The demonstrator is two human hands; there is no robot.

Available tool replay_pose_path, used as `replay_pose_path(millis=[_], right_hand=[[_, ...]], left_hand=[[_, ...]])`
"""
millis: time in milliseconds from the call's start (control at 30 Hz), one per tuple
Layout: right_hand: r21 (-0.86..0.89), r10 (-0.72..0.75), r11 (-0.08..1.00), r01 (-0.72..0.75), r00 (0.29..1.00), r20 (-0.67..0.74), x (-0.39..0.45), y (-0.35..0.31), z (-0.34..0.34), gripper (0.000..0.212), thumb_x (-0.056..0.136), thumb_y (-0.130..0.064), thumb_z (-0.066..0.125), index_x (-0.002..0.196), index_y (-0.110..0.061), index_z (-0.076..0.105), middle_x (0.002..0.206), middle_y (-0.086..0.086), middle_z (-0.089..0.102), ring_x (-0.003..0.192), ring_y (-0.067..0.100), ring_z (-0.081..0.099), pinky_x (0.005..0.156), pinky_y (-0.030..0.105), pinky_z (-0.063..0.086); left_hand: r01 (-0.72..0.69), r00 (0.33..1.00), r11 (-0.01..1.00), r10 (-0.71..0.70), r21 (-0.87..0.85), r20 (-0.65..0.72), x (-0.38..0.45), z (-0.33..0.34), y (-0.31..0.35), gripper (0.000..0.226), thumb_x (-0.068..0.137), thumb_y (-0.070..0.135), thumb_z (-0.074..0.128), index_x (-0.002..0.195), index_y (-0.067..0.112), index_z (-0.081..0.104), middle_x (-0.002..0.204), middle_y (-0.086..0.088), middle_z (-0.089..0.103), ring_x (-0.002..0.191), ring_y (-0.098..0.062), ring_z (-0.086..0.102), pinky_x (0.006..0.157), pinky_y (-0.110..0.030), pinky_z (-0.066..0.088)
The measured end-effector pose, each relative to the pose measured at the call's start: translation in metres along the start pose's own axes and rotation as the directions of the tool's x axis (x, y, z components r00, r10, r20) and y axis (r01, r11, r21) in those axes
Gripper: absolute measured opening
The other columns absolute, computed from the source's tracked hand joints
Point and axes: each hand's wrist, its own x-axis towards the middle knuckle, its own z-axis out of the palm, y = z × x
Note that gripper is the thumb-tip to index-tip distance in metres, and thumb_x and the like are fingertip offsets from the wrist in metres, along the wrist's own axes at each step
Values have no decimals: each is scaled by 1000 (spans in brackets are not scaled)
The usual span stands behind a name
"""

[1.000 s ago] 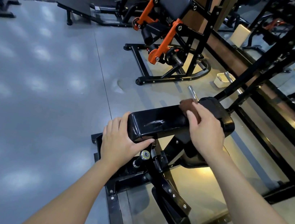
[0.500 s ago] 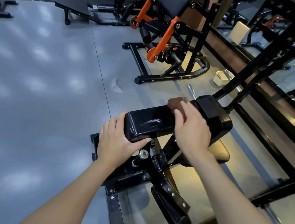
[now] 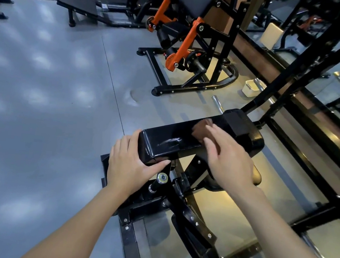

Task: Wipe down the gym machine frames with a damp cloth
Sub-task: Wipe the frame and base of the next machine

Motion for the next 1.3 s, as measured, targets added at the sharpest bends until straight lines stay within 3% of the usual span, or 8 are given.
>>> replay_pose_path(millis=[133,367,533,733,933,1100,1167,1300], right_hand=[[-7,234,972,-235,972,-29,39,13,0,43,108,-46,42,150,-39,50,148,-11,58,118,19,65,90,46,59],[-3,29,1000,-29,999,26,1,-19,3,43,109,-47,42,152,-45,46,158,-23,42,129,4,56,94,33,53],[21,267,964,-267,963,-24,42,-13,10,42,110,-43,42,151,-37,50,154,-11,52,129,19,60,97,43,53],[85,46,995,-51,997,64,-6,-46,16,42,108,-47,44,150,-46,48,157,-26,43,126,6,58,96,37,54],[87,312,947,-309,950,-18,27,-30,12,42,109,-43,43,150,-37,50,152,-9,54,126,23,61,99,45,52],[15,20,1000,-21,997,70,-3,-55,14,42,109,-43,44,151,-41,48,157,-19,46,120,9,62,90,37,54],[-10,51,999,-51,997,59,-5,-38,9,42,108,-46,45,150,-44,47,151,-18,53,108,7,66,81,35,59],[4,187,982,-187,982,-19,14,-43,16,41,109,-42,43,149,-36,51,153,-10,53,125,19,62,94,42,55]], left_hand=[[-1,1000,1000,1,10,-3,1,0,0,104,66,88,64,146,26,41,118,8,51,113,-18,45,103,-41,44],[10,1000,1000,-10,16,8,2,1,-1,107,64,92,60,147,27,41,120,8,51,113,-19,46,103,-43,44],[5,1000,1000,-5,25,11,1,1,-2,105,67,89,64,147,25,41,119,7,52,113,-19,45,105,-41,42],[-6,1000,999,6,40,-3,1,1,-2,105,67,92,61,145,25,42,117,5,52,109,-20,46,101,-40,43],[-8,1000,999,8,33,9,0,0,-2,103,67,93,59,146,28,39,119,6,50,111,-18,44,103,-40,42],[-11,1000,1000,11,23,-7,0,1,-3,102,66,92,61,144,29,41,118,7,51,111,-19,46,102,-40,42],[-23,1000,999,24,29,-15,1,3,-4,102,67,93,61,144,29,42,119,7,52,110,-19,46,101,-40,42],[-35,999,998,36,59,-16,1,4,-6,105,68,95,56,146,26,42,122,6,53,109,-20,47,100,-40,43]])
